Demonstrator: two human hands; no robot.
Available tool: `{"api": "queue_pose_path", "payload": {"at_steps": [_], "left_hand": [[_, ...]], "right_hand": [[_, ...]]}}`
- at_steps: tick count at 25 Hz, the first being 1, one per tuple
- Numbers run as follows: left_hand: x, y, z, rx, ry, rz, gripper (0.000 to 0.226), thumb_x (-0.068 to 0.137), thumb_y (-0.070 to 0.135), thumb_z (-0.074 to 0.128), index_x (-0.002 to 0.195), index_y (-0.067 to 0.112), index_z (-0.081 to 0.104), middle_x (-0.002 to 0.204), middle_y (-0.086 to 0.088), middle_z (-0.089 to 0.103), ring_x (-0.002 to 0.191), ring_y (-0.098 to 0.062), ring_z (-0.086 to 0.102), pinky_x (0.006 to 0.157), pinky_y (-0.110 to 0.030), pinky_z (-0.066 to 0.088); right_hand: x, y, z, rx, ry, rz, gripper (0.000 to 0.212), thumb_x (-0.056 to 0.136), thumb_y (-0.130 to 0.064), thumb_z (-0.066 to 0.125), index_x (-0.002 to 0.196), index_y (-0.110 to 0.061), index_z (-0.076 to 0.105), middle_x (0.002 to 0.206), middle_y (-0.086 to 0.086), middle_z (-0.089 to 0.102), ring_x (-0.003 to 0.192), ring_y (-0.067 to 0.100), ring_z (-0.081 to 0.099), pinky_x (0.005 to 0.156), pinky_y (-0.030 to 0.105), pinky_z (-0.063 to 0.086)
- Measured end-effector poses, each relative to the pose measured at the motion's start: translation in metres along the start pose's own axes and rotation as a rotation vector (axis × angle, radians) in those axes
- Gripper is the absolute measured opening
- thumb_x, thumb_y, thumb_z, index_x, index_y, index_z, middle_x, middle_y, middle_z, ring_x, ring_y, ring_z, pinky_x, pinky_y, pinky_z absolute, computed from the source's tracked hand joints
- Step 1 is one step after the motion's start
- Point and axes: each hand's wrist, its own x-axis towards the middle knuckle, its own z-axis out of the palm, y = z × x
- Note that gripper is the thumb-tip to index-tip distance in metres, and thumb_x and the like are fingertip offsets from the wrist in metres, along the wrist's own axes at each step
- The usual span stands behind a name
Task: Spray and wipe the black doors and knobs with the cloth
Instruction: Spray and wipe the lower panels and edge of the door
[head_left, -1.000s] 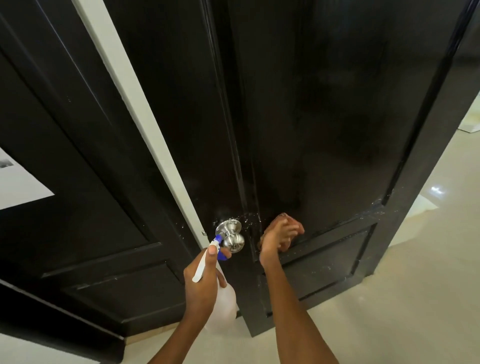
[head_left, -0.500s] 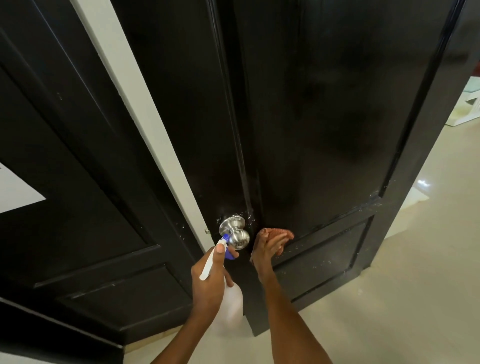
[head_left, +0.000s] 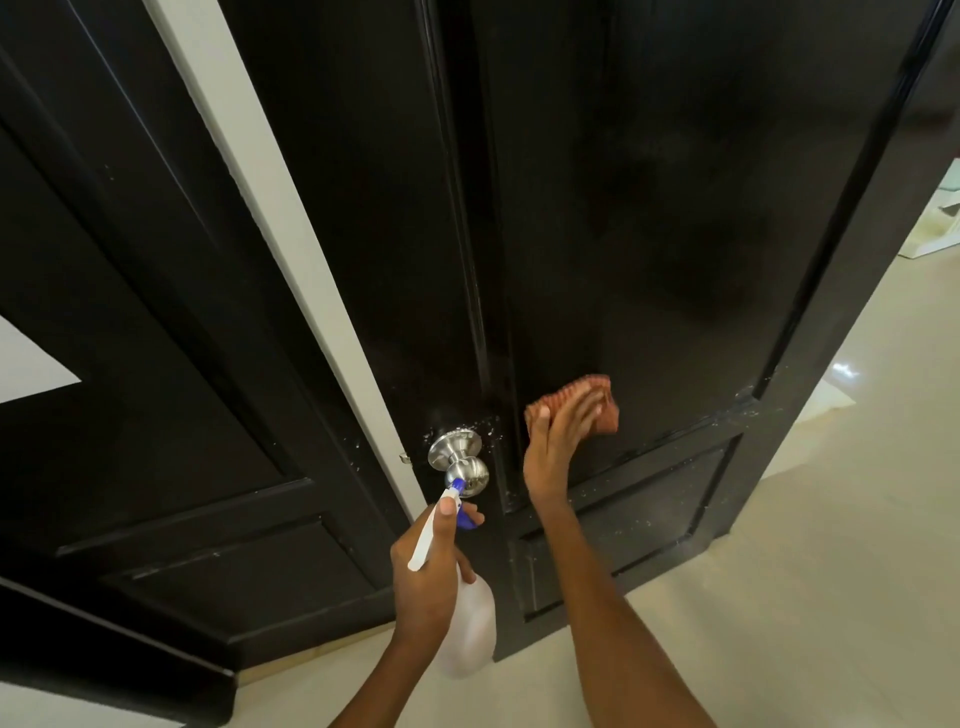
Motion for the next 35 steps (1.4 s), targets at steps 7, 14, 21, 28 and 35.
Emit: {"api": "queue_pose_path", "payload": {"at_steps": [7,14,21,28,35], "left_hand": [[0.006,0.026,0.073,-0.163,0.069,0.051,0.039,0.088,0.053,0.046,0.098,0.023,0.069,0.084,0.003,0.076,0.053,-0.011,0.061,0.049,-0.020,0.052],[0.008,0.031,0.136,-0.213,0.316,0.052,0.040,0.087,0.058,0.046,0.091,0.026,0.070,0.086,0.007,0.077,0.059,-0.011,0.065,0.053,-0.029,0.055],[0.011,-0.005,0.155,-0.207,0.475,0.027,0.048,0.086,0.061,0.040,0.098,0.025,0.069,0.089,0.005,0.076,0.070,-0.013,0.069,0.056,-0.024,0.056],[0.035,-0.100,0.173,-0.202,0.415,0.340,0.067,0.094,0.066,0.038,0.097,0.008,0.071,0.092,-0.004,0.076,0.060,-0.023,0.066,0.047,-0.028,0.052],[0.055,-0.150,0.166,-0.219,0.275,0.574,0.071,0.096,0.062,0.036,0.096,-0.001,0.069,0.089,-0.017,0.074,0.053,-0.028,0.060,0.044,-0.031,0.049]], "right_hand": [[0.085,-0.007,-0.060,-0.390,0.096,-0.648,0.064,0.110,-0.048,0.038,0.162,-0.016,0.018,0.170,0.018,0.010,0.158,0.040,0.005,0.127,0.060,0.009],[0.127,-0.004,-0.081,-0.466,0.037,-0.926,0.076,0.109,-0.054,0.036,0.165,-0.026,-0.009,0.171,0.003,-0.023,0.157,0.034,-0.018,0.126,0.059,-0.006],[0.137,0.033,-0.071,-0.470,0.017,-1.114,0.077,0.109,-0.052,0.041,0.166,-0.027,-0.004,0.171,0.001,-0.021,0.157,0.031,-0.020,0.126,0.053,-0.011],[0.134,0.079,-0.042,-0.440,0.162,-1.206,0.070,0.110,-0.052,0.037,0.166,-0.026,0.004,0.172,0.005,-0.005,0.158,0.035,-0.005,0.127,0.053,-0.005],[0.131,0.123,-0.038,-0.435,0.295,-1.257,0.068,0.110,-0.056,0.024,0.167,-0.024,0.004,0.174,0.007,-0.002,0.159,0.036,-0.001,0.128,0.055,0.000]]}}
